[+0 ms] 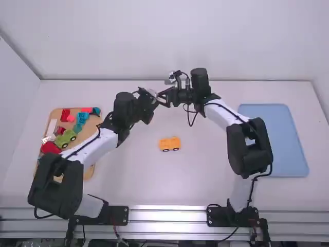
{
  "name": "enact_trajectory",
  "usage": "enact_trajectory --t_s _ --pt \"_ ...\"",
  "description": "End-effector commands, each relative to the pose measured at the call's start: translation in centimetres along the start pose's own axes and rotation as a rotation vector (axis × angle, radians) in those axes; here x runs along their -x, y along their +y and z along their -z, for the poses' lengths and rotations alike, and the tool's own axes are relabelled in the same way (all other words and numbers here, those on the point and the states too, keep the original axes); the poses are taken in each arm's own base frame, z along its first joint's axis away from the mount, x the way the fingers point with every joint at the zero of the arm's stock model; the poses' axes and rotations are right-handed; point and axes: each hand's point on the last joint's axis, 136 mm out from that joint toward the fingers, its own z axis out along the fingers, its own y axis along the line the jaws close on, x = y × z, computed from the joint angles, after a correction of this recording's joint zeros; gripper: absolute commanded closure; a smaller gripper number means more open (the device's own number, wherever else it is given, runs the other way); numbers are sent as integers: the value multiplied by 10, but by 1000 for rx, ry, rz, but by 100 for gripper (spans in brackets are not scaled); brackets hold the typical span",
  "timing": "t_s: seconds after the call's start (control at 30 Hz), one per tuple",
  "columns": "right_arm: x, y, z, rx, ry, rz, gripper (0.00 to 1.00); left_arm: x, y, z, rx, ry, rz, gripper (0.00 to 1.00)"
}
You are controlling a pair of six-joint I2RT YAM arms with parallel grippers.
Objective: Assemble lego blocks to make yellow taxi
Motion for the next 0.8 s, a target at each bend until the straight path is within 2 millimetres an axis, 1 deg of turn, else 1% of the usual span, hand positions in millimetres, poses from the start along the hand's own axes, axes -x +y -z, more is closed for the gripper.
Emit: enact_trajectory --t_s 0.0,0.17,0.23,0.3,0.33,0.37,0.4,0.57,0.67,0.7,0.77 --pt "5 1 -1 6 2 22 23 -4 -2 -3 31 22 -23 98" --pt "2 0 -2 3 10 48 33 -2 1 -3 51 13 35 98" --pt "3 -4 -2 -19 4 49 36 0 0 -4 50 5 59 98" --pt "5 -8 -2 -44 -4 53 41 1 3 -3 56 -2 79 98" --pt "5 -8 -2 -45 -5 55 41 2 3 -3 57 -6 89 98" --pt "5 -8 -2 -43 -6 57 44 3 3 -3 57 -8 91 98" --pt "6 -6 -2 -37 -6 61 44 4 0 -4 49 -13 91 97" --pt "6 0 -8 -20 -5 81 48 7 1 -4 53 -25 87 98" --pt "6 4 -12 -6 -3 96 53 8 1 -4 52 -26 76 98" --pt "7 5 -12 -4 -7 96 56 7 1 -4 53 -24 76 98" --pt "8 5 -11 -2 -8 91 59 7 3 -3 58 -25 78 98"
